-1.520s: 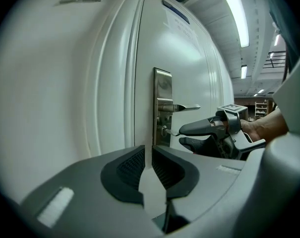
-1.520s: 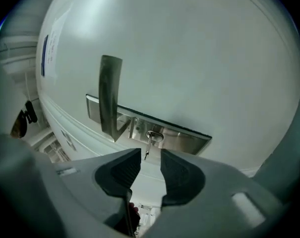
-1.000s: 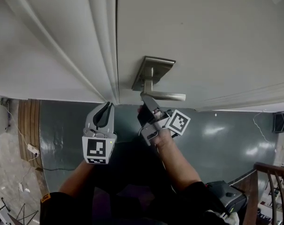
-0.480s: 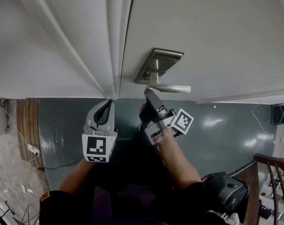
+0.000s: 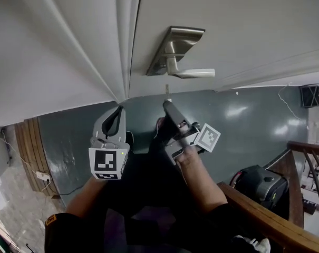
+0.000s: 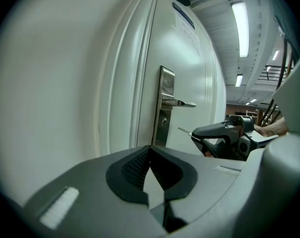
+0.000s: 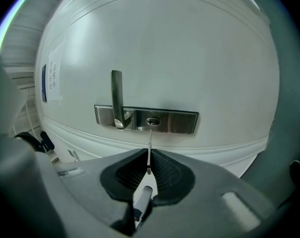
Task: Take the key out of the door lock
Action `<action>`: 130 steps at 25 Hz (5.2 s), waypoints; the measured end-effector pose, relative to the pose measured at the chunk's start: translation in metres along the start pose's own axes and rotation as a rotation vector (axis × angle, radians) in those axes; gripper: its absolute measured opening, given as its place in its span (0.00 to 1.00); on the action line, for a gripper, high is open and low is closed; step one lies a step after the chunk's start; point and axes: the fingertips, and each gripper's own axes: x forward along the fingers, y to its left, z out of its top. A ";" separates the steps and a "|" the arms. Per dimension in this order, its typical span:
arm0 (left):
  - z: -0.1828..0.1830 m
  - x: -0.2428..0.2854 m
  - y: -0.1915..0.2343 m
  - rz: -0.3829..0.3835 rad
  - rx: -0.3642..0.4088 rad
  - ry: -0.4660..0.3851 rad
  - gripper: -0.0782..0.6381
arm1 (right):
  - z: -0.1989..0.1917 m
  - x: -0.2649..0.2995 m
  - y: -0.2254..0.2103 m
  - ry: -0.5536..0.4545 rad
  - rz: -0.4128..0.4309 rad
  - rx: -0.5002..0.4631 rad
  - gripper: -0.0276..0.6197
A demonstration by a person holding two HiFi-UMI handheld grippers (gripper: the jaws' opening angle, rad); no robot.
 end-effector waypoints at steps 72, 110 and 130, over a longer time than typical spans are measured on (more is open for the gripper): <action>-0.115 -0.403 0.007 -0.304 0.161 0.022 0.13 | -0.402 -0.221 0.051 -0.243 -0.289 -0.453 0.07; -0.174 -0.688 -0.107 -0.368 0.138 -0.005 0.13 | -0.642 -0.451 0.129 -0.251 -0.604 -1.120 0.07; -0.209 -0.763 -0.074 -0.259 0.116 -0.040 0.13 | -0.713 -0.471 0.113 -0.192 -0.733 -1.286 0.06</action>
